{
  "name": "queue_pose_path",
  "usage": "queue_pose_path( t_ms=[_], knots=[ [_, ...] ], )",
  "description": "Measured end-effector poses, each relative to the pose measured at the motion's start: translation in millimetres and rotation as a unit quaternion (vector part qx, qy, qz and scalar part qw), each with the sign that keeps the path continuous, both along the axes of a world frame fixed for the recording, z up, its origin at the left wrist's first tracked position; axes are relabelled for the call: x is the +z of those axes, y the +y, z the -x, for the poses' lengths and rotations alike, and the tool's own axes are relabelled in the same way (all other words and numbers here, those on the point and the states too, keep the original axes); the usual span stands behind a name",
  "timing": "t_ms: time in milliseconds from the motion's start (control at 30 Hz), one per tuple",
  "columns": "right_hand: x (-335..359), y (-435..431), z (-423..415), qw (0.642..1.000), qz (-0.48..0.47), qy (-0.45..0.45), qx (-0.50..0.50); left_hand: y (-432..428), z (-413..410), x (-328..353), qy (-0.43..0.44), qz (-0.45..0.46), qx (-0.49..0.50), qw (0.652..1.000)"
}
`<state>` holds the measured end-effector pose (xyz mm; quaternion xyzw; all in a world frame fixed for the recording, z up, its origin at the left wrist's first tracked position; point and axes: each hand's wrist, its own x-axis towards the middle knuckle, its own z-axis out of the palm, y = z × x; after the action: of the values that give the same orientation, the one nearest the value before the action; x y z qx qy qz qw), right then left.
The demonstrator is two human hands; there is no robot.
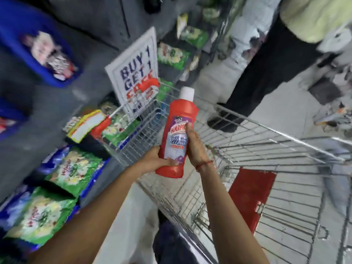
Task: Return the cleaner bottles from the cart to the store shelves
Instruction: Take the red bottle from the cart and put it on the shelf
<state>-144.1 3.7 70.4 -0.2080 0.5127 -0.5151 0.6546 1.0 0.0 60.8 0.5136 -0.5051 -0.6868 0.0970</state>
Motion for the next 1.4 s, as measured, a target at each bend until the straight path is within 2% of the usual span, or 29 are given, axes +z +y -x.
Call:
queue_pose_path(
  t_ms=[100, 200, 300, 400, 500, 633, 767, 933, 1033, 1267, 1400],
  knots=[
    [52.1, -12.6, -45.7, 0.996, 0.063, 0.042, 0.054, 9.7, -41.5, 48.3, 0.046, 0.071, 0.080, 0.993],
    [83.0, -19.6, -87.9, 0.989, 0.096, 0.088, 0.067, 21.1, -81.1, 82.2, 0.044, 0.132, 0.127, 0.982],
    [117.7, -4.1, -153.1, 0.982, 0.146, 0.045, 0.111, 48.2, -141.6, 106.2, 0.035, 0.165, 0.185, 0.968],
    [135.5, 17.1, -217.5, 0.971, 0.186, 0.043, 0.142, 88.3, -201.7, 124.9, 0.017, 0.200, 0.234, 0.951],
    [146.4, 50.9, -280.8, 0.947, 0.232, 0.037, 0.219, 141.0, -259.4, 141.8, -0.011, 0.225, 0.299, 0.927],
    [163.9, 110.1, -359.4, 0.914, 0.264, 0.054, 0.302, 218.4, -326.1, 151.3, -0.004, 0.246, 0.384, 0.890],
    [171.6, 160.8, -422.8, 0.869, 0.283, -0.001, 0.405, 284.2, -371.4, 151.7, -0.001, 0.245, 0.464, 0.851],
    [186.1, 230.0, -513.1, 0.803, 0.339, -0.023, 0.489, 366.0, -437.0, 157.6, -0.052, 0.267, 0.571, 0.774],
    [188.7, 256.5, -556.9, 0.784, 0.357, -0.016, 0.508, 394.3, -472.2, 158.6, -0.064, 0.286, 0.596, 0.748],
    [185.7, 278.6, -624.5, 0.759, 0.398, 0.005, 0.516, 411.7, -539.7, 153.1, -0.084, 0.287, 0.616, 0.729],
    [175.0, 278.1, -638.5, 0.747, 0.418, 0.051, 0.515, 410.1, -562.3, 140.4, -0.102, 0.284, 0.619, 0.725]
  ],
)
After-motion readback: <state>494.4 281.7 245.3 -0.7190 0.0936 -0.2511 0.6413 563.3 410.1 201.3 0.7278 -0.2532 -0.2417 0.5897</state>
